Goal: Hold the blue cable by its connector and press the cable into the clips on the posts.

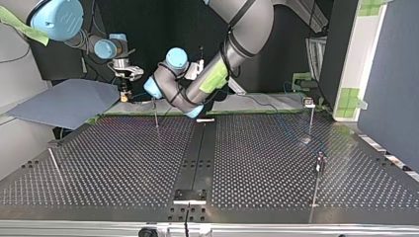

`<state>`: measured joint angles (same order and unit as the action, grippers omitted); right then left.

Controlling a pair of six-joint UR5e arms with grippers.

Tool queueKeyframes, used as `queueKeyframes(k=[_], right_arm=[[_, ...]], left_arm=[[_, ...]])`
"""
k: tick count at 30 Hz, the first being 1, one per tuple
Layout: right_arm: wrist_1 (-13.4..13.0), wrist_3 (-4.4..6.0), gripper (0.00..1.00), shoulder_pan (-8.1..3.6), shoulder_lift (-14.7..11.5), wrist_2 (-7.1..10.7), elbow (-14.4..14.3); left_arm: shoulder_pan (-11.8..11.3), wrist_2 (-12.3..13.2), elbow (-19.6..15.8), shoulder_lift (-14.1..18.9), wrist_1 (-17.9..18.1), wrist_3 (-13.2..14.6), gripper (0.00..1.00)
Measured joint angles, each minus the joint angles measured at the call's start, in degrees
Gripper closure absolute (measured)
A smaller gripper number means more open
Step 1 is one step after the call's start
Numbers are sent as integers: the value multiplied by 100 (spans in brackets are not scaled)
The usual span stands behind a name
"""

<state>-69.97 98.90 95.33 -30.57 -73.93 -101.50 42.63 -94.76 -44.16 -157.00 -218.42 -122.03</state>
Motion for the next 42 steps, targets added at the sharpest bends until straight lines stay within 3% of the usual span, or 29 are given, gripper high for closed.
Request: queueKeyframes(k=[7,12,25,32,42], right_arm=[[0,-6,100,4,0,1,1],[0,-9,100,5,-1,0,2],[9,-9,100,10,-1,0,10],[30,-22,100,26,1,0,10],[35,-33,100,44,1,1,11]], left_arm=[[-78,141,162,-19,260,-320,0],[-100,117,304,-125,221,-518,0],[-88,148,960,-729,-331,-474,0],[-195,199,1116,-784,-123,-601,0],[-205,257,1120,-1046,171,-561,0]])
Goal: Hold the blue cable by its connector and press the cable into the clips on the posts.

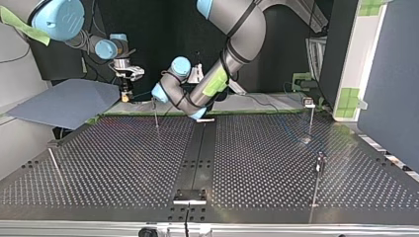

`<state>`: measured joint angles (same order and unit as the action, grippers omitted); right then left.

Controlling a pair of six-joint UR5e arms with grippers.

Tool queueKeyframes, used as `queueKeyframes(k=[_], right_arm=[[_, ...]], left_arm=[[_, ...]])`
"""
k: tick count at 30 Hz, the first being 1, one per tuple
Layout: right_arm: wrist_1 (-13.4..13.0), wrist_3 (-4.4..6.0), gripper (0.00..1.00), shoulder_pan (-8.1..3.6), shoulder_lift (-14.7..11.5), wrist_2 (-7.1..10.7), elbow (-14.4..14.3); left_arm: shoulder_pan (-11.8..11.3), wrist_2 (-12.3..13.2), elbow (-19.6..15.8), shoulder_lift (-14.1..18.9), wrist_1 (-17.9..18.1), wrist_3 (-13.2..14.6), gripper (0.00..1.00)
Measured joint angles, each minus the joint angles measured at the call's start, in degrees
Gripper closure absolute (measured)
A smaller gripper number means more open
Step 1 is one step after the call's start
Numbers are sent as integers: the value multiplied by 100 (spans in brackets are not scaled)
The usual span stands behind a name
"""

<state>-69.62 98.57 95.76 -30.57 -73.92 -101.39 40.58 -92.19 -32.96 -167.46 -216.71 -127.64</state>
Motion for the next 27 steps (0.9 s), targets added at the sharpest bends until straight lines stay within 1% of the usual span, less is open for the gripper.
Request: queueKeyframes(k=[3,9,13,17,27], right_arm=[[0,-2,100,8,0,-1,2],[0,-2,100,11,-3,0,1],[3,-3,100,10,-3,0,0],[7,-3,100,11,0,0,0],[9,-2,100,20,-1,-1,0]], left_arm=[[-16,8,-2,-20,119,-38,0],[-40,34,-3,-37,387,-229,0],[-45,73,5,-155,586,-319,0],[-49,51,7,-271,714,-353,0],[-161,-5,9,-331,1003,-608,0]])
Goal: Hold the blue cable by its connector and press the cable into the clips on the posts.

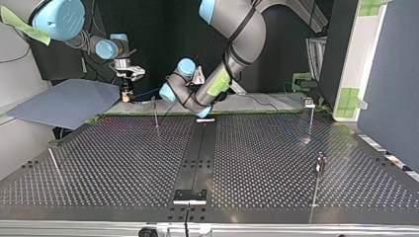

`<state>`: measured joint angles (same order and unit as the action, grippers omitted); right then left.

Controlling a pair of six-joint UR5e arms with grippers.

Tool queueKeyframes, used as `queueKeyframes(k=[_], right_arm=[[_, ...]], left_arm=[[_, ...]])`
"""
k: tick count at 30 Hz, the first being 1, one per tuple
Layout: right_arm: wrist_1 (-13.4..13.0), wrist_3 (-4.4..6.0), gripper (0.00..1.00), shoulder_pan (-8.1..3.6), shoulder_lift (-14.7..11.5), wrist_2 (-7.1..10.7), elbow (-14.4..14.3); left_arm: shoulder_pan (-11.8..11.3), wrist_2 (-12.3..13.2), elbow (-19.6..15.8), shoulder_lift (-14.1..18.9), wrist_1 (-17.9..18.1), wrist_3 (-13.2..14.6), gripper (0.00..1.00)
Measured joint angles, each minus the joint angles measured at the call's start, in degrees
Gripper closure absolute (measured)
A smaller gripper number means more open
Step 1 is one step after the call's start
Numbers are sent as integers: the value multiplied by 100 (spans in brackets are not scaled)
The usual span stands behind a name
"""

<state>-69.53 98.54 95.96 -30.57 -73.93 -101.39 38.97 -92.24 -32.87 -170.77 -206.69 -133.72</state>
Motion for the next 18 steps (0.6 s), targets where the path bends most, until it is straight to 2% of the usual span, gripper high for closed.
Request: queueKeyframes(k=[12,18], right_arm=[[-3,1,100,2,1,19,1],[-14,2,100,1,1,25,2]], left_arm=[[-25,26,2,-294,73,5,0],[-37,-55,4,-317,91,164,0]])
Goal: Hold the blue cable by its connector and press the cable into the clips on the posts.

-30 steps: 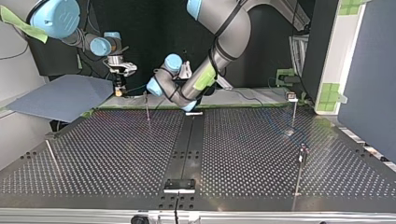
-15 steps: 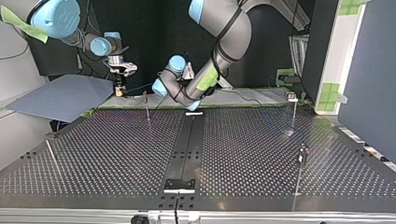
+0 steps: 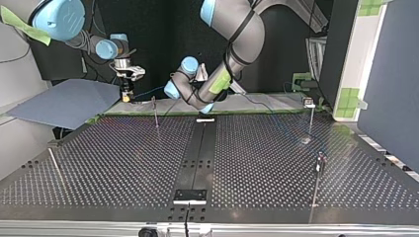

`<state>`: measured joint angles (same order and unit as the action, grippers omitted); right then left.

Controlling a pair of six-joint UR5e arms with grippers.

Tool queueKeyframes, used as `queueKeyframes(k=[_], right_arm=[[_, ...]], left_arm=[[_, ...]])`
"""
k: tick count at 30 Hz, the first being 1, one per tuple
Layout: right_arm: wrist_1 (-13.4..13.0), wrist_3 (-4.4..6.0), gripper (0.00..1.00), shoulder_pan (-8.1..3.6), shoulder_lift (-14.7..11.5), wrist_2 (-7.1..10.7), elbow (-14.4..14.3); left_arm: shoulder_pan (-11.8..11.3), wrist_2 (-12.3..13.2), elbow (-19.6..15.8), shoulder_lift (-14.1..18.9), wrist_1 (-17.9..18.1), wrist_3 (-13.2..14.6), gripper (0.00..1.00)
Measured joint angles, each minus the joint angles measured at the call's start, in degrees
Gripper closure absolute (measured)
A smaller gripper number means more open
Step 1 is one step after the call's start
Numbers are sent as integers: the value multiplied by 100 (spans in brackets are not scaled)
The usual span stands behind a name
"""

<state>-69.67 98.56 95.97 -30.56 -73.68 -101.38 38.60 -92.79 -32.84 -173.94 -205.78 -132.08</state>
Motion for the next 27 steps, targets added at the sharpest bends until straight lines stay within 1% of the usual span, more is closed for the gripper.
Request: queueKeyframes(k=[4,5,6,7,8,9,10,12,16,27], right_arm=[[0,-1,100,0,0,1,0],[1,-2,100,0,1,1,0],[2,-2,100,1,1,1,-1],[3,-2,100,2,1,2,-1],[3,-2,100,2,1,2,-1],[3,-2,100,3,1,2,-1],[3,-2,100,3,1,2,-1],[0,-2,100,6,1,2,0],[-10,0,100,13,1,2,0],[-22,5,100,18,3,0,2]], left_arm=[[-2,-101,-1,6,24,193,0],[2,-112,-1,10,35,231,17],[8,-121,-1,17,53,271,17],[20,-131,-1,31,86,324,35],[33,-136,-1,45,115,363,56],[47,-143,-2,60,147,403,56],[68,-158,-3,81,195,459,98],[101,-199,-2,114,281,546,98],[179,-377,-44,153,497,766,98],[293,-939,-504,274,1062,1335,98]])
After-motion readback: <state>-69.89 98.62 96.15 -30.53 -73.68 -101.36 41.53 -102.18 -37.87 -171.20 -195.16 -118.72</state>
